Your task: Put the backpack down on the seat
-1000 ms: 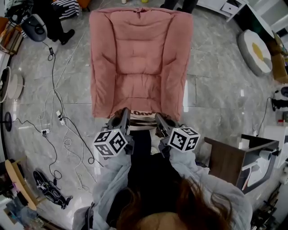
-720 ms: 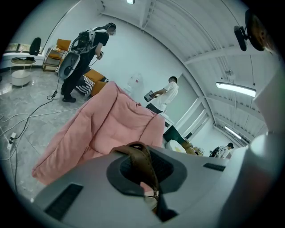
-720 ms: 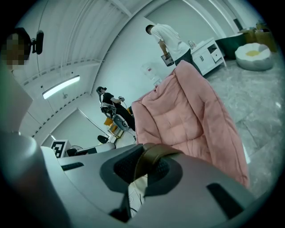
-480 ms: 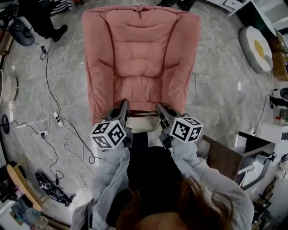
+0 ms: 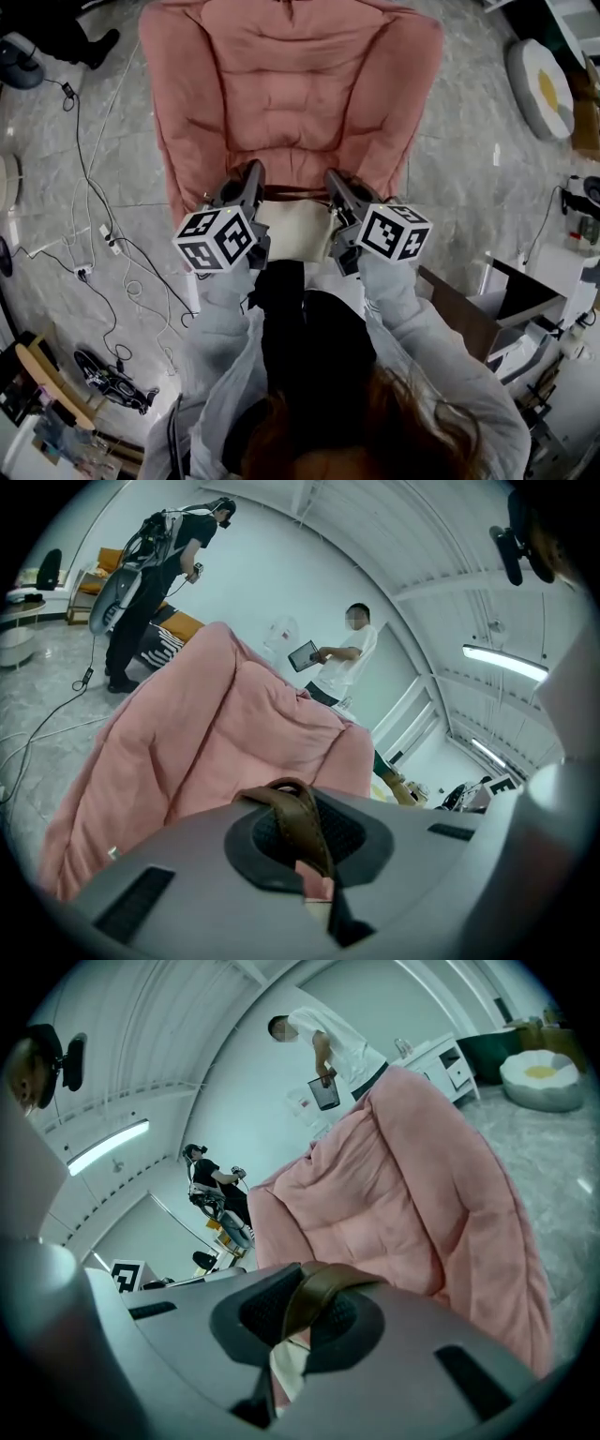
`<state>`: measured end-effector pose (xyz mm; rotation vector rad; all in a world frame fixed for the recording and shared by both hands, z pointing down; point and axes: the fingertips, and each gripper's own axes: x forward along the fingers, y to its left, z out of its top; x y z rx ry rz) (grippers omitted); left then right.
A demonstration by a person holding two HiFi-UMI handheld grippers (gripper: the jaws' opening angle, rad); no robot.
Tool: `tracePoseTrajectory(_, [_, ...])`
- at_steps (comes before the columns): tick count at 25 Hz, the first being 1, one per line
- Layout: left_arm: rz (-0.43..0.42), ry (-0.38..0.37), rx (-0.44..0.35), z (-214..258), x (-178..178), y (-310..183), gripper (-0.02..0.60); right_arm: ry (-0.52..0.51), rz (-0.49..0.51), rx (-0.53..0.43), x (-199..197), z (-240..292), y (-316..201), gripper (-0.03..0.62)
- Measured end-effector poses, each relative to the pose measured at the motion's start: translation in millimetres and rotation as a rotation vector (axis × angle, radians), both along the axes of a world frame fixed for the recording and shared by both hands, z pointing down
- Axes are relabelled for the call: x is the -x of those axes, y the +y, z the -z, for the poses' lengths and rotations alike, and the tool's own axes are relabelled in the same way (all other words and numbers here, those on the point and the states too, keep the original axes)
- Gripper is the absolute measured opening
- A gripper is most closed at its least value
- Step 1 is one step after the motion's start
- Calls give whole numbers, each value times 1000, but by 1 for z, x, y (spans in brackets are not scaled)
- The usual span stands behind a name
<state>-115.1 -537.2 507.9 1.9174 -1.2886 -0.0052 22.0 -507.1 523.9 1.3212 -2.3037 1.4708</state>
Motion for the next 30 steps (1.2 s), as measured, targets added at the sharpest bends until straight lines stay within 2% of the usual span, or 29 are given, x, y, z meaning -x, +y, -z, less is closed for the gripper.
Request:
tracePoseTrajectory(6, [-11,17,53,-46,2,-66,14,-10,-69,56,-2,-37,-82,18])
tracePoseTrajectory(11, [-18,8,101,-84,9,-118,14,1,-63,71,5,-68,-139,18])
tracePoseTrajectory(16, [-19,42,163,-130,9,-157,14,15,-95,115,4,-112,-180,18])
tracePoseTrajectory(21, [-32,29,265,-186,3,-175,14,55,-179,206,-4,-170,-196,18])
tracePoseTrajectory(24, [-26,47,320,-202,-4,-170,14,32,-226,266,-13,-187,-193,18])
tracePoseTrajectory(30, [-25,31,333,-206,-3,-149,15,30,-160,278,-2,-188,-163,23])
